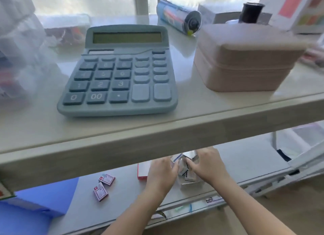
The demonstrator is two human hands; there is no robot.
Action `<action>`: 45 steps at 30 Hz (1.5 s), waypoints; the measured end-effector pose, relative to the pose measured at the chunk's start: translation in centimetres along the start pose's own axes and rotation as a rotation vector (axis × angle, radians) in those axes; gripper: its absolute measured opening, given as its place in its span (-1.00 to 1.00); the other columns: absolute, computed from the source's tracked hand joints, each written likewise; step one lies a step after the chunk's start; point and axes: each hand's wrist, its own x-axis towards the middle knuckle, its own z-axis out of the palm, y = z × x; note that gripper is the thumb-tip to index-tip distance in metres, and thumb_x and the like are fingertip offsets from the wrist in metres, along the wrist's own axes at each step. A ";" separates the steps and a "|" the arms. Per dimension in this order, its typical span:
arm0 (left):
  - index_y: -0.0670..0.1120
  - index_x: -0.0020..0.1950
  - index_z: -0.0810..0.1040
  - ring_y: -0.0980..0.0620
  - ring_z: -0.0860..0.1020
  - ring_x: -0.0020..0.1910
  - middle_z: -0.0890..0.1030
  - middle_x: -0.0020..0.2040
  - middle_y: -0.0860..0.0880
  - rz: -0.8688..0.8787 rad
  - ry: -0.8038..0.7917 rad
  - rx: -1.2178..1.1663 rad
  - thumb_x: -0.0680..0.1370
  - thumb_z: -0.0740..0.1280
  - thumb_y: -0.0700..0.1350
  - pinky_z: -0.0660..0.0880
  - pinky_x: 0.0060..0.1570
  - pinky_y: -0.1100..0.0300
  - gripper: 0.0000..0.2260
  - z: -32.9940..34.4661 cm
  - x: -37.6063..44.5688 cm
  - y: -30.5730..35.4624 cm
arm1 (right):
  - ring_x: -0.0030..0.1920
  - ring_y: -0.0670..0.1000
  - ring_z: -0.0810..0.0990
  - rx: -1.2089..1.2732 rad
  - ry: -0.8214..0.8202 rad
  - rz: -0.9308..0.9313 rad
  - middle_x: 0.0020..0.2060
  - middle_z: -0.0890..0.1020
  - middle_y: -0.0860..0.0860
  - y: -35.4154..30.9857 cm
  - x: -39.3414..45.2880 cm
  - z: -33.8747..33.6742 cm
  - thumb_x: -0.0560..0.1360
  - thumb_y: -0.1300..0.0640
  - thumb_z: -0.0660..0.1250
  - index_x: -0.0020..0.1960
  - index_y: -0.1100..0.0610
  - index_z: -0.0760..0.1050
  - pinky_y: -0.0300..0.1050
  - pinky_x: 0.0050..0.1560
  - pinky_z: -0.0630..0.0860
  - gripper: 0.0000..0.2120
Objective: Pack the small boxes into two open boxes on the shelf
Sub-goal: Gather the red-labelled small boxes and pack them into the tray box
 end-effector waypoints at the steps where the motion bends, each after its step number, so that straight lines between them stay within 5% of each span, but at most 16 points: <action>1: -0.12 -0.04 0.60 -0.13 0.58 -0.10 0.67 -0.12 -0.09 0.000 -0.001 0.009 0.51 0.31 0.05 0.51 -0.08 -0.01 -0.75 0.5 0.4 0.0 | -0.25 0.16 0.53 -0.032 -0.010 -0.012 -0.39 0.56 -0.04 0.4 -0.1 0.2 0.36 -0.16 0.38 -0.29 -0.04 0.41 -0.05 -0.24 0.36 -0.75; 4: -0.14 -0.05 0.60 -0.15 0.57 -0.14 0.66 -0.14 -0.12 -0.020 0.008 -0.021 0.51 0.35 -0.01 0.51 -0.10 -0.03 -0.81 1.1 1.1 -0.2 | -0.10 0.13 0.55 -0.070 -0.054 -0.013 -0.19 0.65 -0.01 1.0 -0.2 0.4 0.41 -0.13 0.40 -0.05 0.03 0.59 0.02 -0.10 0.45 -0.75; 8: -0.21 -0.07 0.57 -0.19 0.55 -0.12 0.64 -0.13 -0.18 0.045 0.036 -0.077 0.45 0.35 -0.30 0.50 -0.07 -0.05 -0.92 0.5 0.9 0.4 | -0.08 0.12 0.54 -0.032 -0.023 -0.011 -0.12 0.62 0.01 1.4 -0.5 0.4 0.41 -0.05 0.39 0.03 0.03 0.57 0.01 -0.09 0.45 -0.76; 10: -0.22 -0.05 0.57 -0.17 0.55 -0.10 0.64 -0.10 -0.19 0.095 0.055 -0.136 0.40 0.26 -0.44 0.50 -0.01 0.02 -0.78 -0.1 0.7 1.2 | -0.04 0.12 0.53 0.004 -0.003 0.013 -0.08 0.62 0.01 1.5 -0.6 0.3 0.43 0.03 0.42 0.07 0.02 0.56 0.02 -0.05 0.44 -0.77; 12: -0.15 0.15 0.53 -0.05 0.51 0.07 0.61 0.08 -0.14 0.133 0.060 -0.180 0.39 0.22 -0.47 0.37 0.16 0.30 -0.60 -0.7 0.4 1.2 | -0.02 0.12 0.53 0.038 0.009 0.008 -0.05 0.61 0.00 1.1 -0.7 0.3 0.44 0.10 0.42 0.09 0.01 0.55 0.03 0.00 0.45 -0.77; 15: -0.05 0.39 0.36 0.06 0.37 0.31 0.45 0.32 -0.03 0.091 0.061 -0.173 0.44 0.21 -0.42 0.20 0.32 0.37 -0.45 -1.8 -1.5 -0.8 | -0.03 0.10 0.54 0.081 0.023 -0.100 -0.04 0.62 -0.02 -0.7 -0.6 0.2 0.42 0.21 0.43 0.09 0.06 0.55 0.04 0.01 0.47 -0.75; 18: -0.01 0.33 0.39 0.08 0.42 0.24 0.46 0.22 0.05 0.044 0.179 -0.112 0.45 0.26 -0.37 0.41 0.21 0.11 -0.51 -3.9 -4.5 -4.7 | 0.00 0.06 0.54 0.132 -0.005 -0.236 -0.05 0.64 -0.03 -4.3 -0.6 0.7 0.42 0.22 0.44 0.09 0.07 0.56 -0.02 0.04 0.46 -0.74; 22: -0.01 0.31 0.39 0.02 0.43 0.20 0.49 0.19 0.02 -0.159 0.350 0.053 0.42 0.36 -0.28 0.42 0.21 0.02 -0.52 -7.6 -7.8 -10.3 | 0.08 0.06 0.54 0.165 -0.156 -0.463 0.03 0.64 -0.03 -10.2 -0.5 3.4 0.47 0.15 0.38 0.17 0.07 0.53 -0.02 0.14 0.45 -0.73; 26: 0.02 0.43 0.26 0.00 0.33 0.31 0.40 0.35 0.01 -0.431 0.278 0.100 0.44 0.41 -0.10 0.30 0.30 0.03 -0.40 -9.7 -9.7 -13.3 | 0.20 0.13 0.45 0.082 -0.395 -0.674 0.28 0.53 0.03 -15.6 0.8 8.6 0.48 0.14 0.36 0.35 0.09 0.39 0.02 0.25 0.39 -0.55; 30: 0.03 0.43 0.28 0.01 0.36 0.32 0.45 0.35 0.02 -0.475 0.231 0.078 0.48 0.38 0.02 0.29 0.29 0.03 -0.44 -10.1 -10.5 -14.7 | 0.26 0.16 0.38 -0.071 -0.575 -0.748 0.47 0.30 0.01 -19.5 1.8 12.4 0.46 0.25 0.31 0.48 0.07 0.19 0.07 0.26 0.37 -0.37; 33: 0.02 0.37 0.37 0.03 0.44 0.24 0.52 0.27 0.03 -0.450 0.282 0.041 0.49 0.38 0.08 0.38 0.24 0.02 -0.52 -10.3 -10.8 -15.3 | 0.23 0.17 0.40 -0.120 -0.627 -0.755 0.42 0.37 0.01 -20.4 2.4 14.0 0.46 0.26 0.28 0.44 0.07 0.27 0.07 0.19 0.40 -0.43; 36: -0.01 0.35 0.39 0.04 0.45 0.21 0.53 0.23 0.02 -0.441 0.308 0.027 0.49 0.41 0.05 0.41 0.21 0.05 -0.52 -10.2 -10.7 -15.5 | 0.14 0.16 0.49 -0.097 -0.579 -0.740 0.22 0.53 0.04 -20.3 2.8 14.2 0.47 0.09 0.38 0.31 0.07 0.42 0.03 0.09 0.44 -0.57; 40: 0.00 0.35 0.38 0.03 0.46 0.19 0.52 0.21 0.02 -0.442 0.327 -0.027 0.47 0.44 -0.09 0.45 0.20 0.05 -0.52 -9.8 -10.2 -15.1 | 0.13 0.13 0.55 -0.052 -0.527 -0.606 0.15 0.59 0.05 -19.0 2.4 12.6 0.46 -0.09 0.38 0.30 0.08 0.41 0.01 0.02 0.49 -0.52; 45: 0.03 0.28 0.41 0.11 0.48 0.11 0.52 0.11 0.07 -0.332 0.317 -0.088 0.44 0.46 -0.16 0.48 0.13 0.11 -0.54 -8.8 -8.1 -12.7 | -0.03 0.16 0.61 -0.044 -0.274 -0.450 -0.05 0.67 0.06 -14.3 1.5 9.2 0.50 -0.17 0.26 0.04 0.08 0.52 -0.04 -0.16 0.49 -0.66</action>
